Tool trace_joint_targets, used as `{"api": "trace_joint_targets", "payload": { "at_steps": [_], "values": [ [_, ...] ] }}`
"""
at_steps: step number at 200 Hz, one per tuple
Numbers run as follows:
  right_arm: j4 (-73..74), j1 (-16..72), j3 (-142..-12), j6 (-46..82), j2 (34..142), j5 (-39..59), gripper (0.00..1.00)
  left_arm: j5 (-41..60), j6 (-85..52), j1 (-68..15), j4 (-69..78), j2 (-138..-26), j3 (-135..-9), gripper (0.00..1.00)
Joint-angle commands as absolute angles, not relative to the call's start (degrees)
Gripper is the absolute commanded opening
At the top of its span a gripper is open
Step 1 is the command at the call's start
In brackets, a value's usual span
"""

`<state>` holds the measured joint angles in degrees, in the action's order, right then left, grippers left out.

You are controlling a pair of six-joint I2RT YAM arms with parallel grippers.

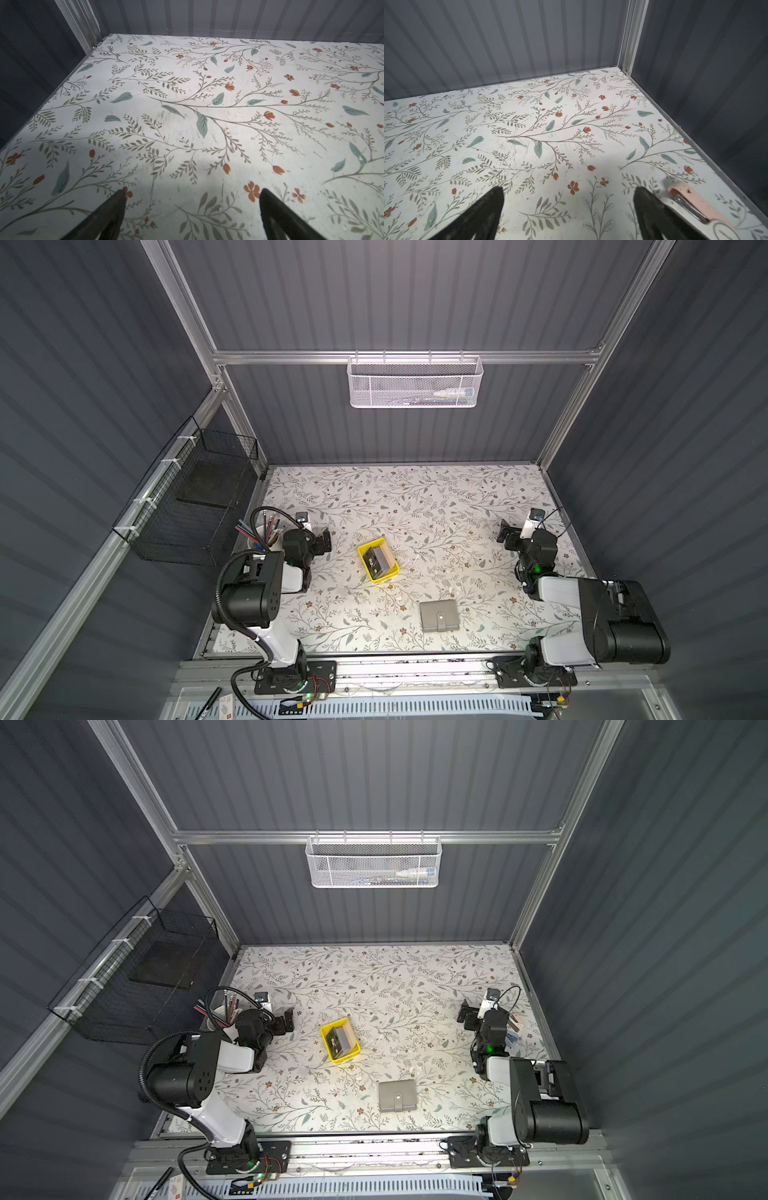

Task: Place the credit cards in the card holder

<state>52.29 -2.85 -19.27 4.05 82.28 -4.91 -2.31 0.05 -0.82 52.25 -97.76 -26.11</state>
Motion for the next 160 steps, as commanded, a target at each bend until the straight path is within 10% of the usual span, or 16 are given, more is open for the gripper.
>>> {"api": "trace_joint_targets", "payload": {
  "at_steps": [1, 160],
  "values": [
    [53.00, -2.99, -18.98, 4.47, 82.35, -5.48, 0.99, -2.20, 1.23, -1.32, 51.70, -98.34, -27.25, 1.00],
    [53.09, -2.98, -18.90, 4.47, 82.27, -5.48, 0.99, -2.37, 1.32, -1.41, 51.68, -98.32, -27.17, 1.00]
  ]
}}
